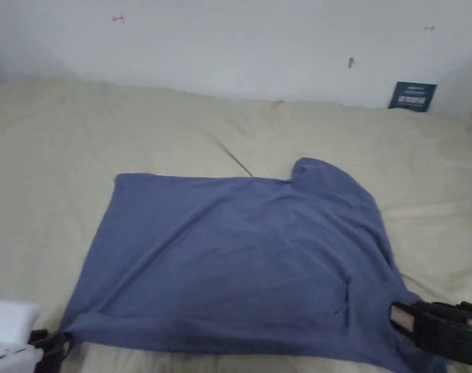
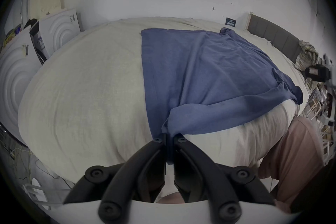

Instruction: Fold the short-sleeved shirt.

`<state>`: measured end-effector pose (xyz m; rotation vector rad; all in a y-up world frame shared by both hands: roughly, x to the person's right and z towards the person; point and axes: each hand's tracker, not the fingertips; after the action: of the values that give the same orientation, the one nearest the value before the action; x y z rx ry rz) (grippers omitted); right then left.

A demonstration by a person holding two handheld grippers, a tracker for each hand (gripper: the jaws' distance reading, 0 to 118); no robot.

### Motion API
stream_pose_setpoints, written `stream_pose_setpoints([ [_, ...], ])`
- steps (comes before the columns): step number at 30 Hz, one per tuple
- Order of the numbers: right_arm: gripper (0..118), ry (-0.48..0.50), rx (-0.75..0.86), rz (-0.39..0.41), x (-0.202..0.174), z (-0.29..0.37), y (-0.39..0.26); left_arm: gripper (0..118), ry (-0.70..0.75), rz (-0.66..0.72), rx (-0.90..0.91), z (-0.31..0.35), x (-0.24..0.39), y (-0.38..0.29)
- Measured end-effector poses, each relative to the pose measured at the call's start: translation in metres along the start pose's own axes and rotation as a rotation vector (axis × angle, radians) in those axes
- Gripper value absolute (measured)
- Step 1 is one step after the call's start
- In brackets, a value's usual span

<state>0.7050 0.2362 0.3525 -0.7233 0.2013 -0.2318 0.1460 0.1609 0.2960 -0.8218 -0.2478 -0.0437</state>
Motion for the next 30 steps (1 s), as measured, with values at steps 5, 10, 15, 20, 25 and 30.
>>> stream_pose_setpoints([
  [5,109,-0.14,-0.183,-0.123,0.054,-0.027,-0.027,6,0.026,0.006,0.03,0.012,0.016,0.002],
  [10,107,-0.218,-0.251,-0.073,0.066,-0.046,-0.047,6,0.006,0.085,0.019,0.01,0.015,0.001],
  [15,24,-0.273,-0.214,0.024,0.06,-0.038,-0.045,6,-0.003,0.112,0.007,0.009,0.011,0.002],
  [20,4,-0.242,-0.208,0.025,0.058,-0.034,-0.036,6,0.003,0.096,-0.005,0.008,0.013,0.005],
  [25,4,-0.28,-0.185,0.132,0.035,-0.022,-0.036,6,0.033,0.071,0.033,0.019,0.017,0.01],
  [30,4,-0.262,-0.16,0.112,0.035,-0.005,-0.032,6,0.045,0.061,0.056,0.024,0.015,0.011],
])
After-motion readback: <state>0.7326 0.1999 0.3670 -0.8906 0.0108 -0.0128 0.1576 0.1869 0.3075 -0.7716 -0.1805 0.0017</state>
